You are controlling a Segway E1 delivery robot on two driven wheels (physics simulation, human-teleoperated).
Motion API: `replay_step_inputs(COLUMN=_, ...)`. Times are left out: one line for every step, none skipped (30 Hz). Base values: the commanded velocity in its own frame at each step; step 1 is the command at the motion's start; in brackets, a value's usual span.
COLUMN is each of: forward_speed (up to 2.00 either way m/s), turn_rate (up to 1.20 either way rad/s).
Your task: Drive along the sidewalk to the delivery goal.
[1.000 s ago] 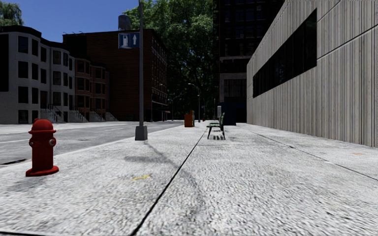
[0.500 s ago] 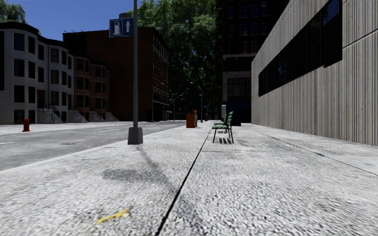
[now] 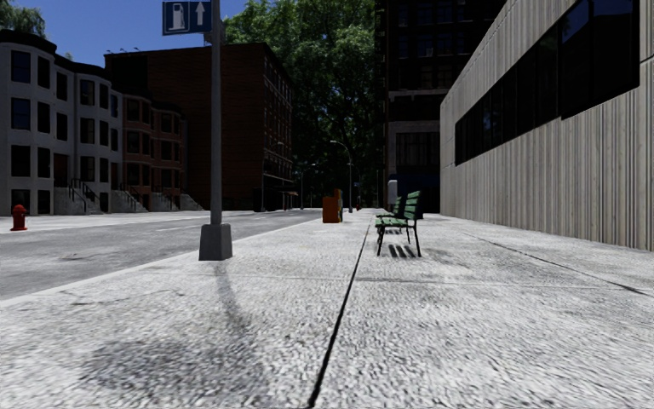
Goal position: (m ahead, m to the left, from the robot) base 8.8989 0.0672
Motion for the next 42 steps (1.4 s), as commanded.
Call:
replay_step_inputs(forward_speed=2.0, turn_rate=0.0)
replay_step_inputs(forward_speed=2.0, turn_rate=0.0)
replay_step_inputs(forward_speed=2.0, turn_rate=0.0)
replay_step_inputs(forward_speed=2.0, turn_rate=0.0)
replay_step_inputs(forward_speed=2.0, turn_rate=0.0)
replay_step_inputs(forward_speed=2.0, turn_rate=0.0)
replay_step_inputs(forward_speed=2.0, turn_rate=0.0)
replay_step_inputs(forward_speed=2.0, turn_rate=0.0)
replay_step_inputs(forward_speed=2.0, turn_rate=0.0)
replay_step_inputs(forward_speed=2.0, turn_rate=0.0)
replay_step_inputs(forward_speed=2.0, turn_rate=0.0)
replay_step_inputs(forward_speed=2.0, turn_rate=0.0)
replay_step_inputs(forward_speed=2.0, turn_rate=0.0)
replay_step_inputs(forward_speed=2.0, turn_rate=0.0)
replay_step_inputs(forward_speed=2.0, turn_rate=0.0)
replay_step_inputs(forward_speed=2.0, turn_rate=0.0)
replay_step_inputs(forward_speed=2.0, turn_rate=0.0)
replay_step_inputs(forward_speed=2.0, turn_rate=0.0)
replay_step_inputs(forward_speed=2.0, turn_rate=0.0)
replay_step_inputs(forward_speed=2.0, turn_rate=0.0)
replay_step_inputs(forward_speed=2.0, turn_rate=0.0)
replay_step_inputs(forward_speed=2.0, turn_rate=0.0)
replay_step_inputs(forward_speed=2.0, turn_rate=0.0)
replay_step_inputs(forward_speed=2.0, turn_rate=0.0)
replay_step_inputs(forward_speed=2.0, turn_rate=0.0)
replay_step_inputs(forward_speed=2.0, turn_rate=0.0)
replay_step_inputs(forward_speed=2.0, turn_rate=0.05)
replay_step_inputs(forward_speed=2.0, turn_rate=0.08)
replay_step_inputs(forward_speed=2.0, turn_rate=0.09)
replay_step_inputs(forward_speed=2.0, turn_rate=0.12)
replay_step_inputs(forward_speed=2.0, turn_rate=0.12)
replay_step_inputs(forward_speed=2.0, turn_rate=0.13)
replay_step_inputs(forward_speed=2.0, turn_rate=0.13)
replay_step_inputs(forward_speed=2.0, turn_rate=0.05)
replay_step_inputs(forward_speed=2.0, turn_rate=0.05)
replay_step_inputs(forward_speed=2.0, turn_rate=0.0)
replay_step_inputs(forward_speed=2.0, turn_rate=0.0)
replay_step_inputs(forward_speed=2.0, turn_rate=0.0)
replay_step_inputs(forward_speed=2.0, turn_rate=0.0)
replay_step_inputs(forward_speed=2.0, turn_rate=0.0)
replay_step_inputs(forward_speed=2.0, turn_rate=0.0)
replay_step_inputs(forward_speed=2.0, turn_rate=0.0)
